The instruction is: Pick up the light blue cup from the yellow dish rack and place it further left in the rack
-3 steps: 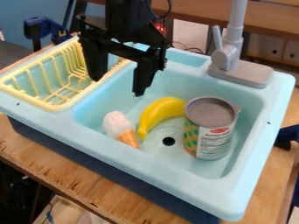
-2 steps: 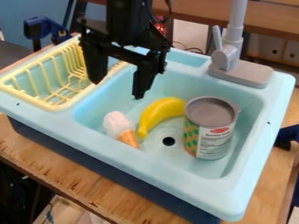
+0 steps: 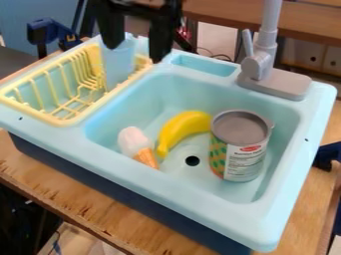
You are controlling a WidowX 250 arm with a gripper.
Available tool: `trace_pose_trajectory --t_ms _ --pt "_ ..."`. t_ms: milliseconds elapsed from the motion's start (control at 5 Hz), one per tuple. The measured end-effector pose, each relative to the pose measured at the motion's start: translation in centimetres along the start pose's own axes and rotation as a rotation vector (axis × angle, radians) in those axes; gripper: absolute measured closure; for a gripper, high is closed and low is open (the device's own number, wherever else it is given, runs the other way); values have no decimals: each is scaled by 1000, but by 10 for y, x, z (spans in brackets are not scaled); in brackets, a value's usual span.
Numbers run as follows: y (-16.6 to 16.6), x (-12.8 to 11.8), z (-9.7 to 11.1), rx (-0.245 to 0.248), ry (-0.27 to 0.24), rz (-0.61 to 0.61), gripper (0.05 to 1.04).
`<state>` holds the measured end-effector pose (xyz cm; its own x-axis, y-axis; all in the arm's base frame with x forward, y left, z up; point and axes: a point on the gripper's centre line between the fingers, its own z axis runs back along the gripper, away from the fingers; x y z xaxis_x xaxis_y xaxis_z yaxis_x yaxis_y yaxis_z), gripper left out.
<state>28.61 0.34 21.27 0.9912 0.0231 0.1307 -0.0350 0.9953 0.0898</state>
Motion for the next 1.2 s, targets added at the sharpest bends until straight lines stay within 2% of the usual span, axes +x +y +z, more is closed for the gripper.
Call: trace_pose_trajectory --t_ms 200,800,1200 --pt "10 12 3 22 -1 -18 75" --pt "32 41 -31 47 77 2 75" --pt "42 55 -40 48 108 28 75"
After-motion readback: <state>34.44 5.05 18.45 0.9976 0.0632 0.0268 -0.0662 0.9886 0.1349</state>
